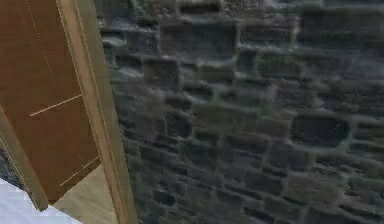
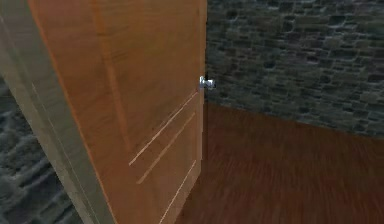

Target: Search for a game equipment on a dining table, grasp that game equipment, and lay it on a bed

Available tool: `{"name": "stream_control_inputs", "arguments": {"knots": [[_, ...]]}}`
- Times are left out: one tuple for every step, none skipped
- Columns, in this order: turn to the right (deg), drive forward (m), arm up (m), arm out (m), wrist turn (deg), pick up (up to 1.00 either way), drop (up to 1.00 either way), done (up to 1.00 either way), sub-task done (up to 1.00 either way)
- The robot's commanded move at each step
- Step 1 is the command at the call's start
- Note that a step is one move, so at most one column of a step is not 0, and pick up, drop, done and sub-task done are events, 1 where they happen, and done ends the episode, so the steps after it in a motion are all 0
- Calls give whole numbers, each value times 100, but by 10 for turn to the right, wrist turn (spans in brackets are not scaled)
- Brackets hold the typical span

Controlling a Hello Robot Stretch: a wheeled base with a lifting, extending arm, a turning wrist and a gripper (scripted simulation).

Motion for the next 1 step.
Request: {"name": "stream_control_inputs", "arguments": {"knots": [[-450,0,0,0,0,0,0,0,0]]}}
